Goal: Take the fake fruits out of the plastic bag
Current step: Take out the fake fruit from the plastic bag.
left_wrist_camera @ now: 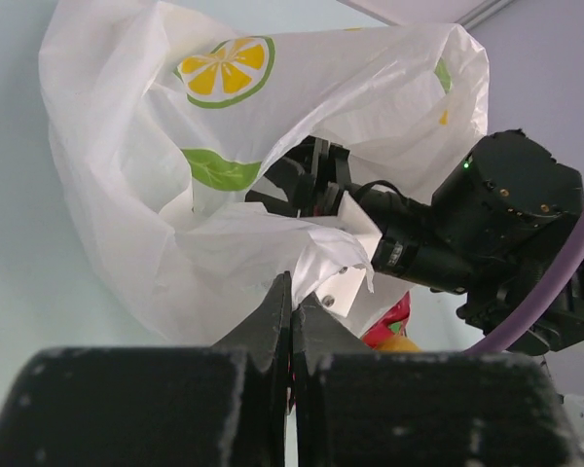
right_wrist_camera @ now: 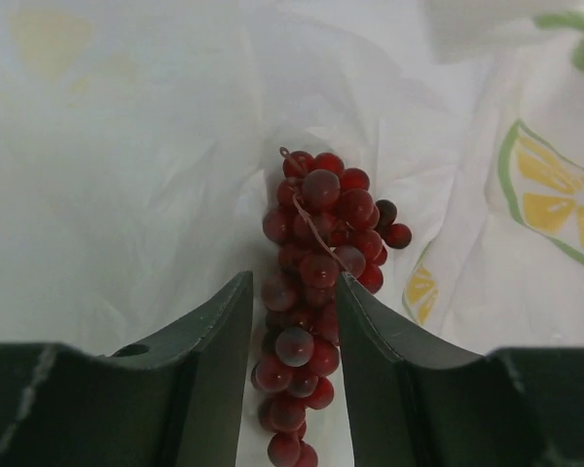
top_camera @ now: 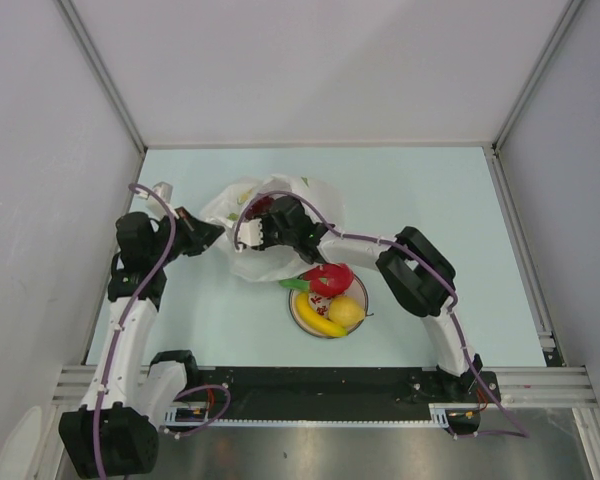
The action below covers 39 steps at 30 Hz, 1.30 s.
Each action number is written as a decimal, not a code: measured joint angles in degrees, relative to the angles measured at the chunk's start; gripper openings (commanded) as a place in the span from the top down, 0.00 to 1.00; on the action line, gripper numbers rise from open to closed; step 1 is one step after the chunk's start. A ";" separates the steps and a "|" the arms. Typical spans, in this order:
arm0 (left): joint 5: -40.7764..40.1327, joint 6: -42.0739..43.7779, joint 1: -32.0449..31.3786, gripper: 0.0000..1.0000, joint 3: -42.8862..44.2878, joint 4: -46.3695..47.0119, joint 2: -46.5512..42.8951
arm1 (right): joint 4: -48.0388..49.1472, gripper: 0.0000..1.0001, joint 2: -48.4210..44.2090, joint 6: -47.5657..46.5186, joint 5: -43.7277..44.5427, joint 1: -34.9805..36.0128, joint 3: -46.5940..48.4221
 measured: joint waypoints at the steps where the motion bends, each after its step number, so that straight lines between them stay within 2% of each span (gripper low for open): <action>1: 0.02 -0.33 0.07 1.00 0.07 0.02 0.04 | -0.33 0.53 0.02 -0.63 -0.33 0.02 -0.28; 5: 0.07 -0.42 0.15 1.00 0.87 -0.04 0.52 | 0.85 0.50 2.32 -4.07 -1.40 0.31 0.59; 16: 0.42 4.44 0.26 1.00 4.37 -8.37 0.74 | 1.95 0.49 17.07 -9.99 -1.18 0.79 15.85; 22: -0.22 7.37 0.66 1.00 3.82 -11.08 0.59 | 3.58 0.42 21.14 -13.62 -0.11 0.76 20.83; 25: -0.50 8.33 0.76 1.00 2.69 -11.58 0.26 | 3.65 0.53 23.65 -15.13 0.98 0.61 24.22; 26: -0.79 8.59 0.83 1.00 2.34 -11.80 0.15 | 3.45 0.65 24.72 -15.34 1.22 0.50 25.79; 28: -1.55 9.29 0.92 1.00 1.81 -11.93 0.09 | 2.47 0.76 26.38 -15.58 1.44 0.22 28.50; 30: -1.73 9.33 0.96 1.00 1.66 -11.89 0.04 | 1.55 0.91 26.84 -15.47 1.60 -0.13 29.51; 32: -1.73 9.31 0.96 1.00 1.62 -11.50 -0.09 | 1.05 1.00 26.71 -15.02 1.81 -0.39 29.49; 35: -1.03 9.01 0.96 1.00 1.27 -11.02 -0.44 | 1.11 1.00 24.68 -12.87 1.95 -0.83 26.27; 39: -0.96 7.15 0.83 0.99 0.15 -9.77 -0.50 | 1.99 1.00 16.48 -8.81 0.90 -1.44 15.19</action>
